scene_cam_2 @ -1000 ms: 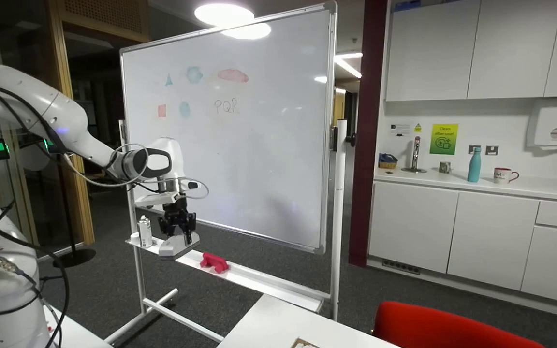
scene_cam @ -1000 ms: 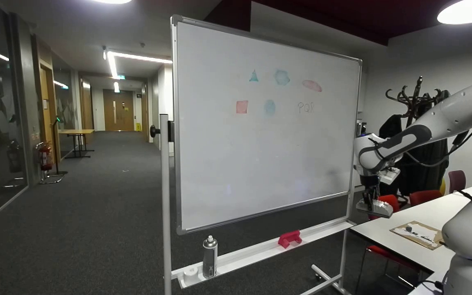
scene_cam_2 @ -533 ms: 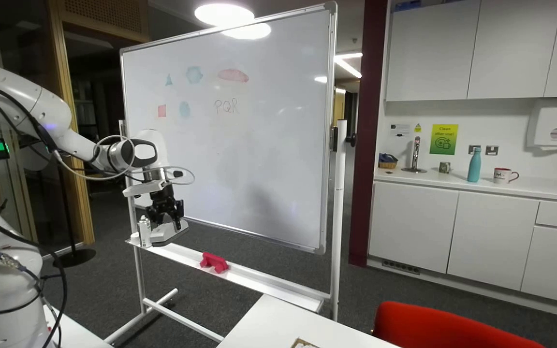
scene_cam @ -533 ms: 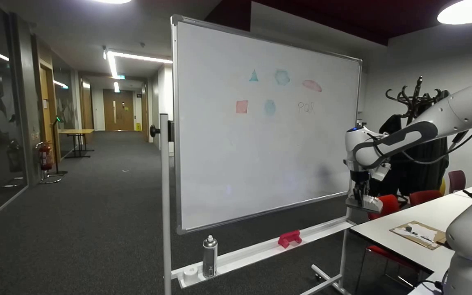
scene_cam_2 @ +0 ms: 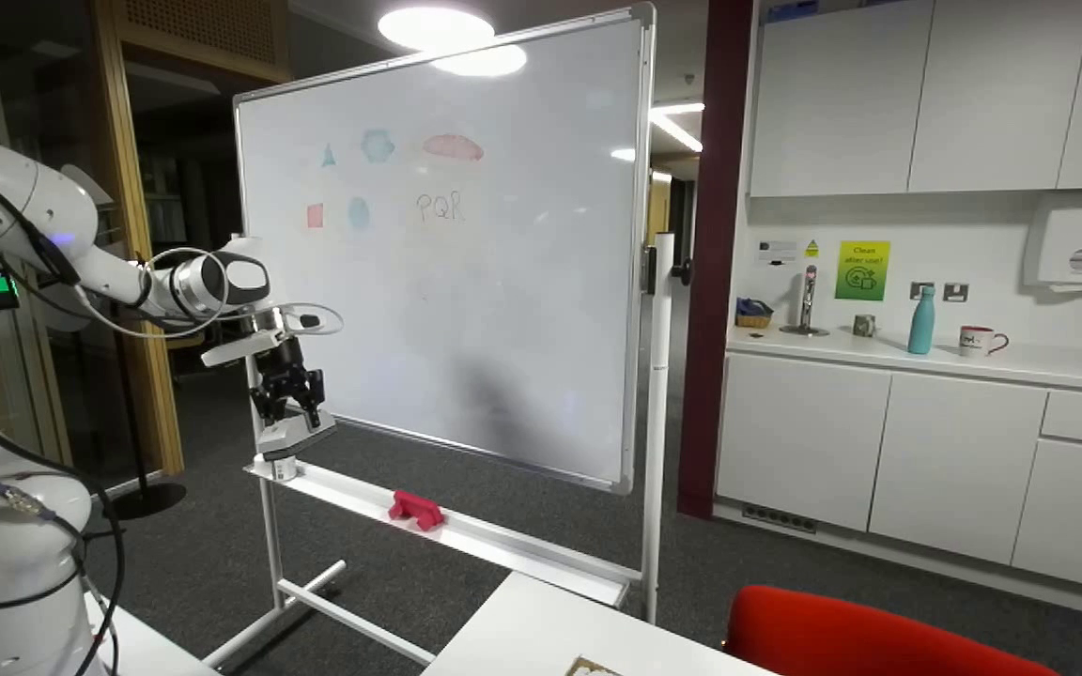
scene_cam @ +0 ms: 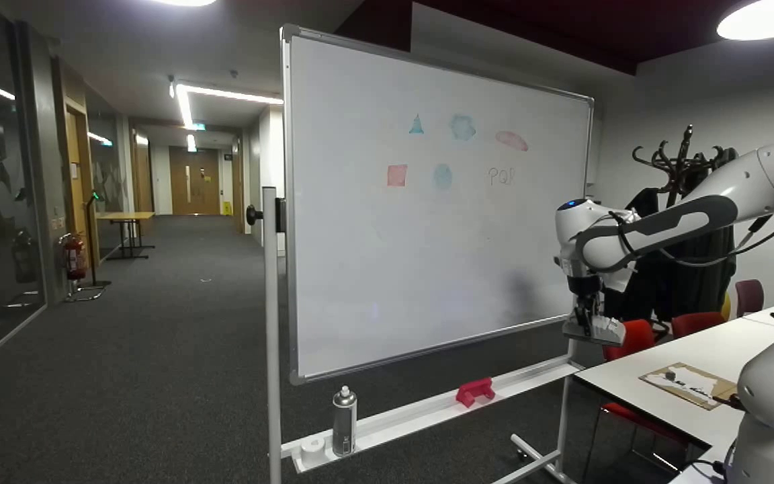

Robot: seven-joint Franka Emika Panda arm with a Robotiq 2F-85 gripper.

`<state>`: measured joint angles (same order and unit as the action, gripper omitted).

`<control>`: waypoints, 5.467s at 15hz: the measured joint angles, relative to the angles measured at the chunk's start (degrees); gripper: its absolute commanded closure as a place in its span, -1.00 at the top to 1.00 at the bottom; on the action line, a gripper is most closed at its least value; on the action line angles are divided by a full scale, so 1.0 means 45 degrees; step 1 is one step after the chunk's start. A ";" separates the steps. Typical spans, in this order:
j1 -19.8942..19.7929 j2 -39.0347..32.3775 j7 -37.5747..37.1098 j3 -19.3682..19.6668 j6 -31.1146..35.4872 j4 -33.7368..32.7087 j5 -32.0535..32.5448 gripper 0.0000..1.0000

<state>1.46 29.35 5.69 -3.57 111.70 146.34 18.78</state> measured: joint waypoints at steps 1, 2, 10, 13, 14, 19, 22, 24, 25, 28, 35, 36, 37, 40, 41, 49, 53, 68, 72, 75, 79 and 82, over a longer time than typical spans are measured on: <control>0.0043 0.0051 0.0004 0.0000 -0.0060 0.0010 0.0001 0.19; 0.0042 0.0052 0.0011 0.0007 -0.0061 0.0019 0.0002 0.19; 0.0041 0.0028 0.0013 0.0038 -0.0061 0.0036 0.0003 0.19; 0.0041 0.0028 0.0013 0.0038 -0.0061 0.0036 0.0003 0.19; 0.0041 0.0028 0.0013 0.0038 -0.0061 0.0037 0.0003 0.19; 0.0041 0.0028 0.0013 0.0038 -0.0061 0.0037 0.0003 -0.31; 0.0042 0.0004 0.0009 0.0035 -0.0061 0.0034 0.0003 -0.31; 0.0066 -0.0001 -0.0014 0.0001 -0.0060 -0.0057 0.0001 -0.31; 0.0109 0.0000 -0.0060 -0.0021 -0.0060 -0.0160 -0.0013 -0.31; 0.0348 0.0015 -0.0125 -0.0095 -0.0061 -0.0612 -0.0431 -0.31; 0.0918 0.0251 -0.0131 -0.0201 0.1307 -0.1580 -0.1534 -0.31; 0.0917 0.0392 -0.0141 -0.0198 0.1880 -0.1543 -0.1534 -0.31; 0.0916 0.0550 -0.0157 -0.0188 0.2428 -0.1486 -0.1530 -0.31; 0.0915 0.0939 -0.0154 -0.0115 0.2945 -0.1381 -0.1610 0.19; 0.0915 0.1006 -0.0144 -0.0069 0.2937 -0.1327 -0.1667 0.19; 0.0915 0.0931 -0.0152 -0.0102 0.3215 -0.1193 -0.1690 -0.31; 0.0916 0.0589 -0.0292 -0.0530 0.4285 -0.1739 -0.1689 -0.31; 0.0644 -0.1084 -0.0433 -0.1207 0.9054 -0.4209 -0.0397 -0.31; 0.0644 -0.1137 -0.0433 -0.1205 0.9249 -0.4180 -0.0354 0.19; 0.0644 -0.1185 -0.0433 -0.1205 0.9249 -0.4180 -0.0354 -0.31; 0.0658 -0.1247 -0.0452 -0.1273 0.9859 -0.4145 -0.0361 -0.31; 0.0654 -0.1288 -0.0507 -0.1391 1.1111 -0.4308 -0.0361 -0.31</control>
<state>4.40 23.55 3.41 -9.83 161.70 126.95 17.15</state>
